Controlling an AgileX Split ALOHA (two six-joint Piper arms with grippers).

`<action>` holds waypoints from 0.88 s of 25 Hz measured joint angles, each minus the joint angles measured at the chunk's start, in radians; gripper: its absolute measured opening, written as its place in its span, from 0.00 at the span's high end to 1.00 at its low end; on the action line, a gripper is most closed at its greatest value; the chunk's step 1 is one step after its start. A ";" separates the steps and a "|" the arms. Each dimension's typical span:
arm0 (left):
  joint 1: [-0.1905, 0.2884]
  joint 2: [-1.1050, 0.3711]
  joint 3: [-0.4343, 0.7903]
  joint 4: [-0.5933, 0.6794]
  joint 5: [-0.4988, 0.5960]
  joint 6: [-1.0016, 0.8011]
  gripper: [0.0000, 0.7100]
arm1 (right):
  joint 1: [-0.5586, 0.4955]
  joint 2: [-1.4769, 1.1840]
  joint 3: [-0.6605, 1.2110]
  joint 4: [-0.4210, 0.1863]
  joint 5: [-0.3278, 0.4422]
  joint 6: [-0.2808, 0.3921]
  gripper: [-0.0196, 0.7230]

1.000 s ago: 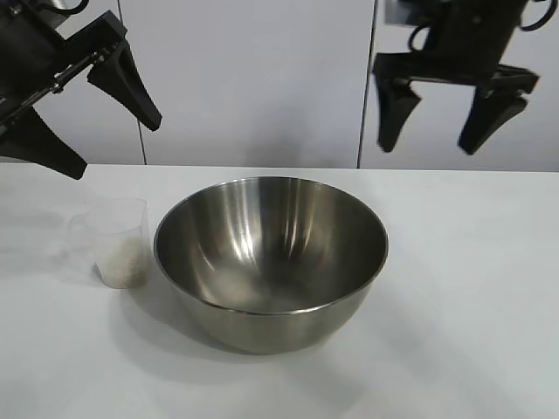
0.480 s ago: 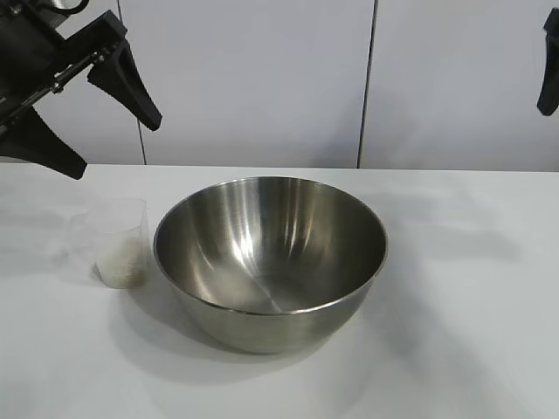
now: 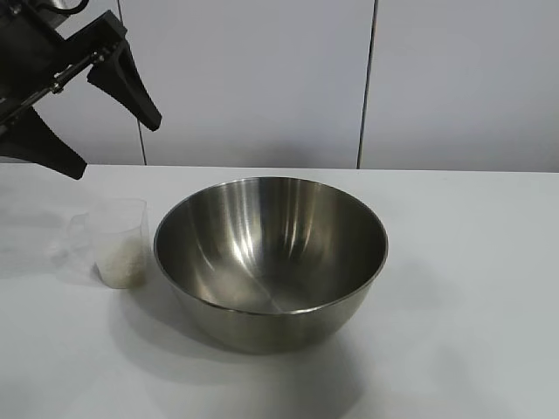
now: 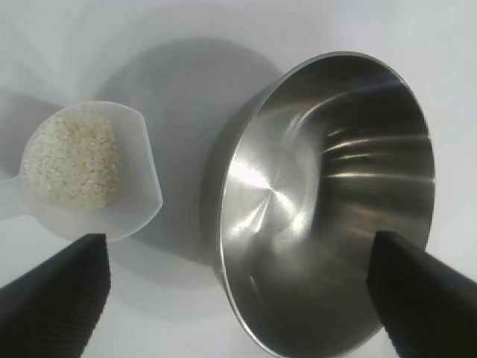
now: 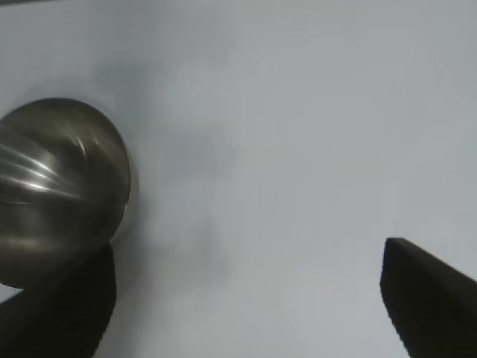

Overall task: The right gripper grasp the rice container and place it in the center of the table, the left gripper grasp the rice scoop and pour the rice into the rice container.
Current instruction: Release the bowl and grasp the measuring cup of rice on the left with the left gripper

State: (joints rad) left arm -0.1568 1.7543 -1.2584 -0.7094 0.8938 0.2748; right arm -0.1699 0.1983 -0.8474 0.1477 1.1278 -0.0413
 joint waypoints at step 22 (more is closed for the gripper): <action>0.000 0.000 0.000 0.000 -0.006 0.000 0.05 | 0.009 -0.218 0.376 -0.086 -0.029 -0.072 0.08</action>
State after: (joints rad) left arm -0.1568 1.7543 -1.2584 -0.7094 0.8877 0.2748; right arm -0.1613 -0.0196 -0.4713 0.0612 1.0988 -0.1131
